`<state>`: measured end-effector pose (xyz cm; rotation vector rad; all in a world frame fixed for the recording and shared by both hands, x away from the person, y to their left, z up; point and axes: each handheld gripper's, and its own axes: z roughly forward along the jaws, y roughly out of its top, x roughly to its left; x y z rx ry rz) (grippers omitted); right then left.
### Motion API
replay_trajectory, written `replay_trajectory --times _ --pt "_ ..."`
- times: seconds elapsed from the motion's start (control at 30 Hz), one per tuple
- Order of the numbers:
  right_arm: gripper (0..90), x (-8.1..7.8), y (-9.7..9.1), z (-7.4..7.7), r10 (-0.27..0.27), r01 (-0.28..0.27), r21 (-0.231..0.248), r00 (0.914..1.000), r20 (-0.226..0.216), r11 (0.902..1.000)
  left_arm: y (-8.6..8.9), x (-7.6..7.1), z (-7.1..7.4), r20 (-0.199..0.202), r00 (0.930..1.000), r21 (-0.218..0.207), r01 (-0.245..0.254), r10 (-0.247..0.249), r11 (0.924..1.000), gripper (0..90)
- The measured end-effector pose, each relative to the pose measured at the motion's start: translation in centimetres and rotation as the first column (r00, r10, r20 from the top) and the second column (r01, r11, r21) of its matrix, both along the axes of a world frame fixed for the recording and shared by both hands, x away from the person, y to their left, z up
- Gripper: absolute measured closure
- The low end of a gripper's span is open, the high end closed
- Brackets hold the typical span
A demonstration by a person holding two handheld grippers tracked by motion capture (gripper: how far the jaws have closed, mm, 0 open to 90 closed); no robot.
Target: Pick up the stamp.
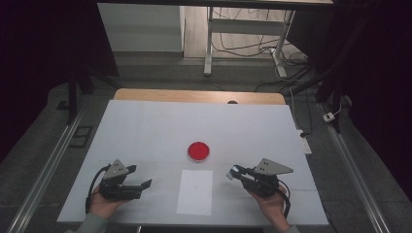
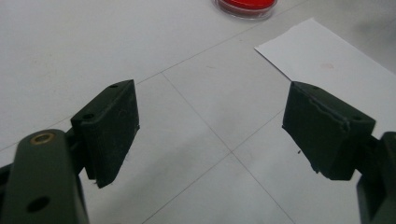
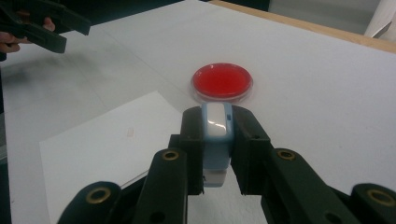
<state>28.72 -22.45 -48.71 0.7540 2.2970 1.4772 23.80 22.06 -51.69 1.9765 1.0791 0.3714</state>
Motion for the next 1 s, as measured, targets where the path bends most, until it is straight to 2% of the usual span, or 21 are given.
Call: replay_trajectory --times 0.07,0.47,1.0 --pt "75.0 0.0 0.1 0.2 -0.002 0.002 -0.01 1.0 0.002 0.9999 0.0 0.0 0.0 0.0 1.0 -0.005 0.001 -0.001 1.0 19.1" --pt "75.1 0.3 0.4 0.8 -0.011 0.011 0.024 0.9999 0.004 0.9996 0.2 0.0 0.1 0.007 0.9999 -0.019 -0.009 0.009 0.9998 19.0" --pt "75.1 0.9 2.0 1.4 -0.005 0.004 0.066 0.9997 0.023 0.9978 -0.1 0.0 0.0 0.009 0.9999 0.001 -0.009 0.009 1.0 19.2"
